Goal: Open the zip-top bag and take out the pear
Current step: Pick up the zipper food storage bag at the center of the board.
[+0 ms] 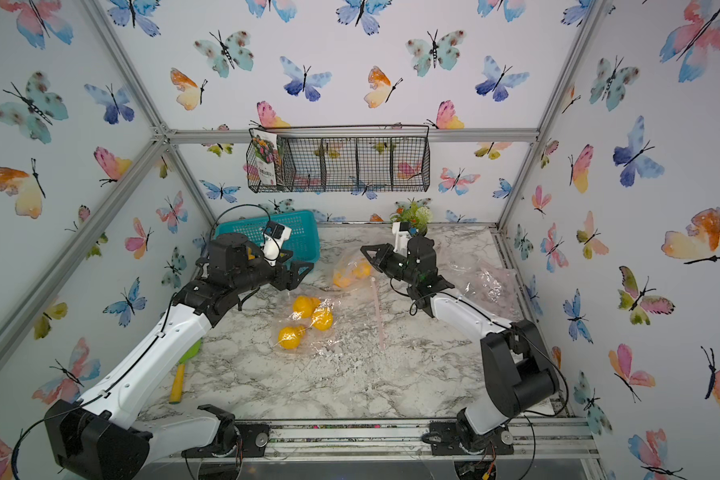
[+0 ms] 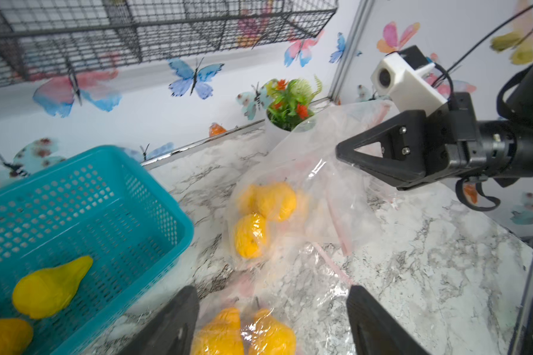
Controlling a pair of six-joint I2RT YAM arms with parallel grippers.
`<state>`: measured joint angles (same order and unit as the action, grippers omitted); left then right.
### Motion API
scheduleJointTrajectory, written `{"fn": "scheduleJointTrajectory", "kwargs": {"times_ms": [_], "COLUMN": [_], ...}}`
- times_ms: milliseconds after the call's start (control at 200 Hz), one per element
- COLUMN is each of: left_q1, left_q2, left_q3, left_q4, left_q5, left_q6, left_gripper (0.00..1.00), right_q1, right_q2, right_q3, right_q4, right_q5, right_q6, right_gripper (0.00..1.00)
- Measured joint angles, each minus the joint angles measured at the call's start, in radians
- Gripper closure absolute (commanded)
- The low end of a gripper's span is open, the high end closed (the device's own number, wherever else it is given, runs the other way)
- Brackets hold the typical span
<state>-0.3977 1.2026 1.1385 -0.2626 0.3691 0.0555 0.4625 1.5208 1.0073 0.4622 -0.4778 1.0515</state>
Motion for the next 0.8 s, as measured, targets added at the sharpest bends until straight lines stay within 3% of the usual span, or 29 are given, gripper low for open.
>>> {"fn": "scheduleJointTrajectory", "kwargs": {"times_ms": [220,586,686,796], "left_q1": [-0.115,-0.267,-0.292,-0.313], "left_q2": [-0.031,0.120,0.169,0.199], "left_q3": [-0.007,-0.004,-0.003,0.023], "left_q4": [0.080,0.139,0.161,0.179], "left_q5": [0.054,0.072,0.052,0.031], "left_q6": [0.041,0.076,0.076,0.074], "left_gripper": [0.07,0.06,0.14,0.42], "right_q1": [0.002,0.020,0.029,0.030], "right_q2": [-0.137,-0.290,-0.314,-0.331], "right_q3": [0.051,-0.001,-0.003,-0.003], "right_q4": [-0.188,-0.328,-0.344,-0.360], "right_q5": [0.028,0.031,0.028,0.024], "right_q6": [-0.077,-0.090,-0.084,-0.083], "right_gripper": [0.97,0.97,0.97,0.98]}}
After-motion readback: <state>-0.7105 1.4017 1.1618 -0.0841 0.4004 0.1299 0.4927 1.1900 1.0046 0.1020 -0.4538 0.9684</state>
